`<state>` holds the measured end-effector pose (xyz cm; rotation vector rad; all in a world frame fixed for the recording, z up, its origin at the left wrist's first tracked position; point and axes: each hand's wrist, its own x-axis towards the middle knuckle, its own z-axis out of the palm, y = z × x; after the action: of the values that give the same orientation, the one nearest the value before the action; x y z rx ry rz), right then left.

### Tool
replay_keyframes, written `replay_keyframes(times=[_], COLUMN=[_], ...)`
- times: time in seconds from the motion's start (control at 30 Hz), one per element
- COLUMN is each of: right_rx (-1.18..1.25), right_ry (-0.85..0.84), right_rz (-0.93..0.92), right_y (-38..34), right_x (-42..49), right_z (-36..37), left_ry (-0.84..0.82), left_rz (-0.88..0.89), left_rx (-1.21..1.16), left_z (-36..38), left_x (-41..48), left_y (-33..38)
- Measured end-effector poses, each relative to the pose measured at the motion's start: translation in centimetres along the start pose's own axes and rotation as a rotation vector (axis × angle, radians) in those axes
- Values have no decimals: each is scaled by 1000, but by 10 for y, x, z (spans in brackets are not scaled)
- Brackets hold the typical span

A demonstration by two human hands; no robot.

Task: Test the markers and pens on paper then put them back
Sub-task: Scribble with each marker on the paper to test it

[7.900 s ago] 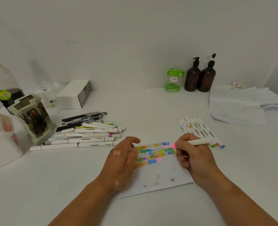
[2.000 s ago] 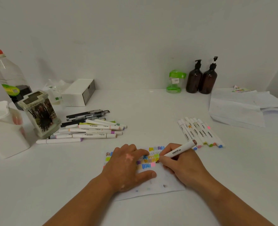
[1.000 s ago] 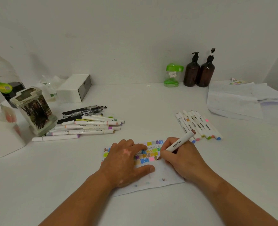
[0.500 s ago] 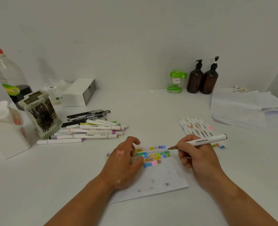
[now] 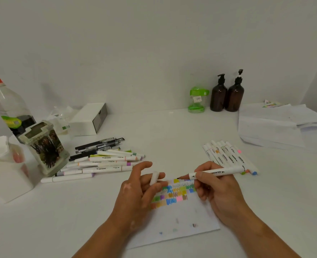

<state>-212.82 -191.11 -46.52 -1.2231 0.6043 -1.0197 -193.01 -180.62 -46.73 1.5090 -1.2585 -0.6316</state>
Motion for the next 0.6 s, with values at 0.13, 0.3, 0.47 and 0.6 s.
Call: replay_keyframes(times=[0.13,0.3,0.47,0.6], right_rx=[-19,-96,-218,-314], right_ry=[-36,-74,-144,-169], right_rz=[-7,-16,-16,-43], right_y=[1,0,0,0], right_x=[-1,-4,-8,-10], right_z=[3,6,8,10], left_ry=[-49,-52,-55,-29], left_rz=[48,127,204,233], left_rx=[63,119,237,271], left_z=[1,-1,-1,-1], left_x=[-2,-4,-4,-5], left_y=[0,-2,-3,-1])
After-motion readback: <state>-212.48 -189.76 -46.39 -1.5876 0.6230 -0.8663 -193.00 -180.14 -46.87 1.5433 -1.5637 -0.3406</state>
